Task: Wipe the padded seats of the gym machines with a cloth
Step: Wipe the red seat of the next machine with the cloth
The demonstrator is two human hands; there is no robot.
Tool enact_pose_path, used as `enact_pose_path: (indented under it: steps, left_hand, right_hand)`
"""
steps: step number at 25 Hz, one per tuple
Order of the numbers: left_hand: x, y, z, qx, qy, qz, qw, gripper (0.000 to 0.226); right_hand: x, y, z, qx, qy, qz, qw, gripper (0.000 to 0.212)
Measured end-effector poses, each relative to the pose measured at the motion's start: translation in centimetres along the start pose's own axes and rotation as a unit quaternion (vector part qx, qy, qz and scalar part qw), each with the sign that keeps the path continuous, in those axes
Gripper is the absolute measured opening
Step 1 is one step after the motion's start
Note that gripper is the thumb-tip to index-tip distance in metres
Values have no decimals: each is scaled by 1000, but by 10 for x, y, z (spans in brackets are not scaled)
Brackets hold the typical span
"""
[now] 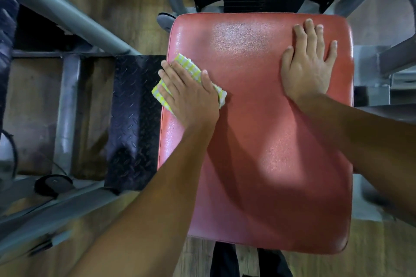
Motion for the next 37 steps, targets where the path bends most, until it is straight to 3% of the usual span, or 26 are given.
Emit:
enact_pose_path:
  steps: [5, 13, 20, 24, 27, 30, 34, 37]
  left_hand:
    - [13, -4, 57, -14, 3, 4, 1000, 71]
    - [6, -5, 143, 16, 31, 8, 999, 69]
    - [-17, -2, 207, 39, 61, 33, 997, 69]
    - [-19, -16, 208, 45, 55, 135, 988, 62]
    - [22, -44, 206, -29, 19, 220, 975, 51]
    - [86, -52, 212, -59, 4, 213, 975, 46]
    - [110, -35, 219, 15, 54, 226, 973, 52]
    - [109, -35, 220, 20, 59, 196, 979, 53]
  right_hand:
    - [2, -14, 29, 40, -36, -25, 998, 50]
    - [-19, -31, 168, 130, -65, -60, 988, 45]
    - [-50, -19, 210, 203, -85, 9, 975, 51]
    - [-40, -27, 212, 196, -50, -28, 979, 51]
    - [-7, -37, 244, 184, -105, -94, 973, 47]
    - [27, -26, 294, 178, -207, -43, 961, 52]
    - [35, -7, 312, 178, -203, 62, 961, 73]
    - [39, -4, 309, 148, -208, 129, 958, 68]
Point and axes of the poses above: each hand's wrist, its own z-axis away from the middle knuckle, its own y-axis out of the palm, x = y × z, the point moved 7 cm from there along -z, towards the middle knuckle, and after that the axes turned 11 degrees about y, right-handed, at the moved point
